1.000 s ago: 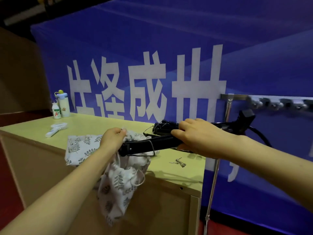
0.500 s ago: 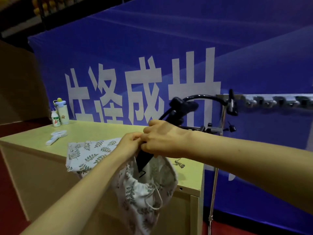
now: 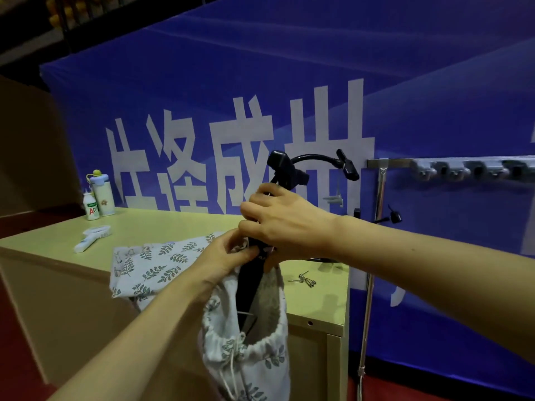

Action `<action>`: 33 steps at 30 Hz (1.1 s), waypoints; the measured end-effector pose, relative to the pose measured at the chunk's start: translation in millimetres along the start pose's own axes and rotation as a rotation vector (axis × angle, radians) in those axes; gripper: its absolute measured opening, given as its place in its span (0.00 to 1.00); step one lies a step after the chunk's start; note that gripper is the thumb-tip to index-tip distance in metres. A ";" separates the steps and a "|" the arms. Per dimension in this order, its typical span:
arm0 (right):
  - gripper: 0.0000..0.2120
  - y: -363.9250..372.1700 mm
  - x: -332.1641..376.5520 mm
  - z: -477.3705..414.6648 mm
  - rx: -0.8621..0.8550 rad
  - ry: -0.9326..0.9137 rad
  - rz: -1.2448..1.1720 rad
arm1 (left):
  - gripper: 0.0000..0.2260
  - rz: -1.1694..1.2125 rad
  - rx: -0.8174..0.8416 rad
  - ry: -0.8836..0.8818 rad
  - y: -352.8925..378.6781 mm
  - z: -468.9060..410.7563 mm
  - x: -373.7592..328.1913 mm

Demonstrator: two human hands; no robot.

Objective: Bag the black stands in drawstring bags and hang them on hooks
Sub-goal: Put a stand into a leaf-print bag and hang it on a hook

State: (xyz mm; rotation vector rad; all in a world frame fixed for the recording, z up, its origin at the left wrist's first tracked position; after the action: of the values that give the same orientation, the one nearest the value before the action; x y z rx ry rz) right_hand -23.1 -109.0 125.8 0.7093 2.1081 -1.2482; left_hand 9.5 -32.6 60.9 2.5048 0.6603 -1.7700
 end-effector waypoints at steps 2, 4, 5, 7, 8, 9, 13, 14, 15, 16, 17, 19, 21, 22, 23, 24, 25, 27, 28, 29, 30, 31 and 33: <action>0.30 4.5 -0.3 0.7 -0.005 0.021 0.018 | 0.10 -0.075 -0.039 0.009 -1.1 -3.1 -3.7; 0.24 3.6 -1.1 0.1 -0.037 0.025 -0.022 | 0.10 -0.091 -0.090 0.017 -5.1 -6.0 -7.8; 0.20 0.7 -2.6 0.8 -0.056 0.031 -0.066 | 0.10 -0.097 -0.112 0.025 -7.8 -7.9 -9.6; 0.14 -5.6 -11.2 5.4 -0.093 0.106 -0.167 | 0.08 -0.142 -0.172 0.036 -16.7 -9.8 -10.7; 0.13 -8.2 -16.4 9.8 -0.111 0.170 -0.241 | 0.08 -0.160 -0.200 0.034 -21.0 -10.3 -10.4; 0.11 -9.4 -19.9 14.9 -0.109 0.243 -0.340 | 0.08 -0.168 -0.230 0.034 -25.0 -11.7 -9.2; 0.18 38.4 13.1 32.9 0.374 0.416 -0.821 | 0.11 -0.192 -0.419 0.038 -49.5 -12.9 -3.7; 0.25 52.3 26.4 38.5 0.500 0.435 -0.845 | 0.14 -0.193 -0.460 0.026 -54.0 -12.4 -2.6; 0.30 60.8 35.4 43.2 0.571 0.451 -0.807 | 0.17 -0.184 -0.494 0.020 -56.5 -11.4 -2.4; 0.32 65.7 39.8 46.3 0.602 0.464 -0.727 | 0.18 -0.175 -0.533 0.012 -59.4 -10.2 -2.1; 0.31 69.1 40.7 48.6 0.613 0.477 -0.635 | 0.19 -0.161 -0.570 0.009 -61.3 -8.5 -2.6; 0.22 71.1 35.7 51.1 0.599 0.504 -0.505 | 0.17 -0.115 -0.634 0.001 -65.1 -4.5 -2.0; 0.13 71.5 25.1 52.9 0.546 0.542 -0.441 | 0.14 -0.084 -0.681 -0.008 -67.4 0.7 -4.2; 0.10 73.2 19.7 54.8 0.524 0.560 -0.435 | 0.14 -0.071 -0.697 -0.013 -69.2 2.5 -3.9; 0.07 73.8 15.1 57.1 0.509 0.574 -0.449 | 0.15 -0.058 -0.707 -0.020 -70.9 3.5 -2.9; 0.05 75.0 10.4 60.5 0.502 0.596 -0.497 | 0.16 -0.039 -0.719 -0.037 -72.6 4.3 -0.6; 0.04 74.8 5.3 64.6 0.486 0.633 -0.597 | 0.16 -0.015 -0.727 -0.052 -73.5 5.3 2.2; 0.03 72.4 -4.2 72.8 0.436 0.731 -0.923 | 0.14 0.046 -0.715 -0.089 -72.7 7.7 7.6; 0.03 69.4 -8.2 76.1 0.402 0.772 -1.098 | 0.13 0.076 -0.702 -0.109 -72.0 8.6 10.5; 0.02 65.8 -13.2 79.5 0.358 0.813 -1.250 | 0.11 0.110 -0.684 -0.129 -69.7 10.0 12.3; 0.02 62.7 -19.9 83.3 0.305 0.860 -1.373 | 0.10 0.145 -0.666 -0.151 -67.2 11.1 15.3; 0.03 59.0 -27.8 87.1 0.238 0.912 -1.464 | 0.11 0.182 -0.649 -0.170 -63.8 12.5 18.2; 0.04 51.4 -43.5 93.6 0.091 1.007 -1.558 | 0.18 0.169 -0.604 -0.211 -50.6 16.7 23.6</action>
State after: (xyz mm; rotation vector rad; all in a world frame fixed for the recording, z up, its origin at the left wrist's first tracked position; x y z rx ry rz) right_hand 62.3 -177.6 89.8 -0.7537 3.6509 -1.8791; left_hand -16.1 17.3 45.5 1.8872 0.7929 -1.4645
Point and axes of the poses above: each hand's wrist, its own z-axis away from the middle knuckle, its own y-axis out of the palm, x = y × z, the point moved 10 cm from there along -z, towards the middle knuckle, and after that the axes turned 1 degree about y, right-handed, at the moved point
